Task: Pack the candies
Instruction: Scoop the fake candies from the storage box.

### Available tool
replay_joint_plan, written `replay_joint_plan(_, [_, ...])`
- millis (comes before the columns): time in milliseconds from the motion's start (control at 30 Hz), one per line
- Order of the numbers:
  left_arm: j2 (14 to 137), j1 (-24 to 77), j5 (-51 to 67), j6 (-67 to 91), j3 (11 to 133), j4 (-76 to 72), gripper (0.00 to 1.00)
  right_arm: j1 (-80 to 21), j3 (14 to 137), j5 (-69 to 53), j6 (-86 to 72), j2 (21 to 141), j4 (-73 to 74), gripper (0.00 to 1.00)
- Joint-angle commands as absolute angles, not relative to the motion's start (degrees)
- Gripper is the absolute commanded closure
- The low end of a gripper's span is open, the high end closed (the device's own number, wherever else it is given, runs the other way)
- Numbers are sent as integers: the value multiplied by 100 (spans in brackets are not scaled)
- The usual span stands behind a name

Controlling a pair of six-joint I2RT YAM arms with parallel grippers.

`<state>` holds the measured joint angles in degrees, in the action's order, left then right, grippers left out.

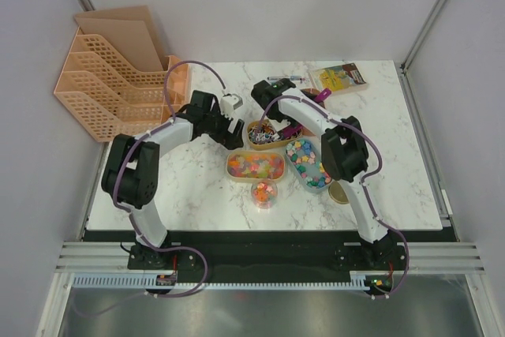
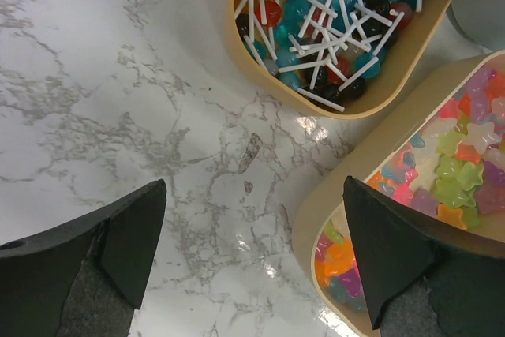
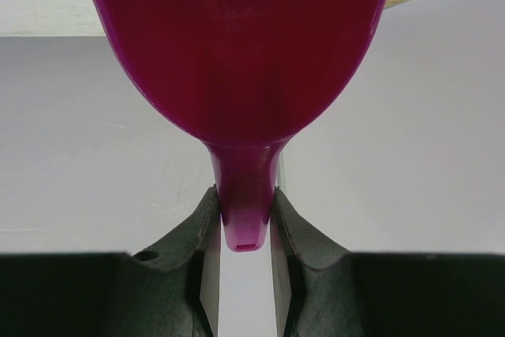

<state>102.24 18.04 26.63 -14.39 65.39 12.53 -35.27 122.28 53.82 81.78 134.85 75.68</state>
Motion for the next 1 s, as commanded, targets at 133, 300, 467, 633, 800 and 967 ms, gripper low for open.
replay_joint_plan(133, [10529, 1916, 2971, -1283, 6838, 1327, 1, -3718, 12401, 5221, 7989, 13675, 8367, 100])
replay_joint_plan(300, [10433, 1907, 3058, -1275, 6785, 1318, 1, -3753, 12603, 5045, 7875, 13843, 8367, 100])
replay_joint_plan(467, [10371, 1916, 3138, -1151, 6724, 1318, 1, -3867, 12858, 4913, 7805, 14053, 8358, 100])
replay_joint_plan(633, [10284, 1916, 3085, -1134, 6697, 1336, 1, -3902, 13209, 4808, 7717, 14326, 8367, 100])
replay_joint_plan(800, [10108, 1916, 3067, -1125, 6539, 1336, 1, -3972, 13534, 4676, 7664, 14510, 8367, 100])
replay_joint_plan(967, [9950, 1916, 2962, -1116, 6399, 1336, 1, -4078, 13763, 4509, 7647, 14598, 8350, 100])
